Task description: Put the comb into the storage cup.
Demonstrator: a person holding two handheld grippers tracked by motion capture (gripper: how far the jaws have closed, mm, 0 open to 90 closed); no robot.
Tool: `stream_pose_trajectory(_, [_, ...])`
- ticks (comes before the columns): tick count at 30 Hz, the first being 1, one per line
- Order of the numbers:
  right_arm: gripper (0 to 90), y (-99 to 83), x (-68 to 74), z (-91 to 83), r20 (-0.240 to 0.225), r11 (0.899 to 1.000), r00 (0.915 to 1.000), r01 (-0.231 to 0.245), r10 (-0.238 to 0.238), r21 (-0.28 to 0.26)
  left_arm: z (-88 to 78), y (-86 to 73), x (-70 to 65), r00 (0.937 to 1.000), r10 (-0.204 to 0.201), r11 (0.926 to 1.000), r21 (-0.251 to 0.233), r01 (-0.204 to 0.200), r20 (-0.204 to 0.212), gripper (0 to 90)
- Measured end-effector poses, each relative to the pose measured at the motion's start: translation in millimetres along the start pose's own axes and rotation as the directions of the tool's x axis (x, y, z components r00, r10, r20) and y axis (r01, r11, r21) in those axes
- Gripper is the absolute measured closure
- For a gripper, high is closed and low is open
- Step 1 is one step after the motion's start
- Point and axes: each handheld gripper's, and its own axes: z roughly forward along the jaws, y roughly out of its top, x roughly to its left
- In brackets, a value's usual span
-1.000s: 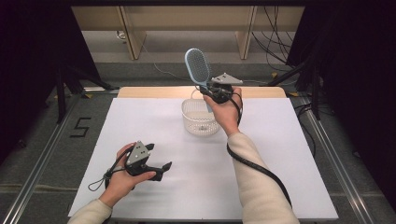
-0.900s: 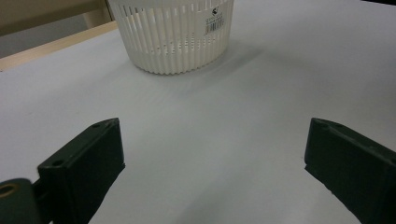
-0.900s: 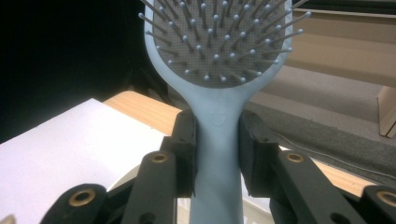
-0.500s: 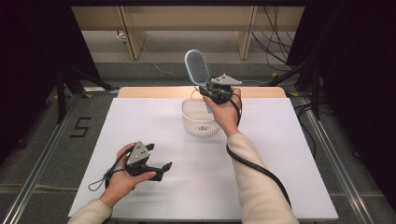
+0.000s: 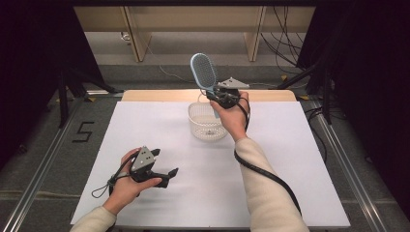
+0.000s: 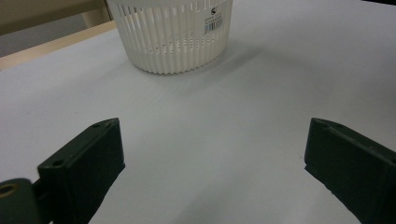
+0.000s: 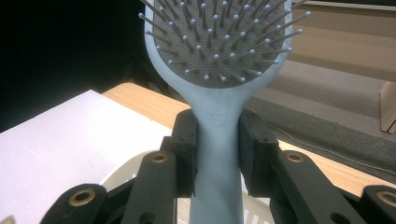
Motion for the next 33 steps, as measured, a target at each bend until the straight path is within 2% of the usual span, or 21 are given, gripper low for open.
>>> stream_pose_trajectory(33, [70.0, -10.3, -0.6, 4.0, -0.01, 0.999, 0.9998, 0.018, -0.018, 0.038, 0.4, -0.1, -0.5, 1.0, -0.001, 1.0, -0.002, 0.001, 0.0, 4.3])
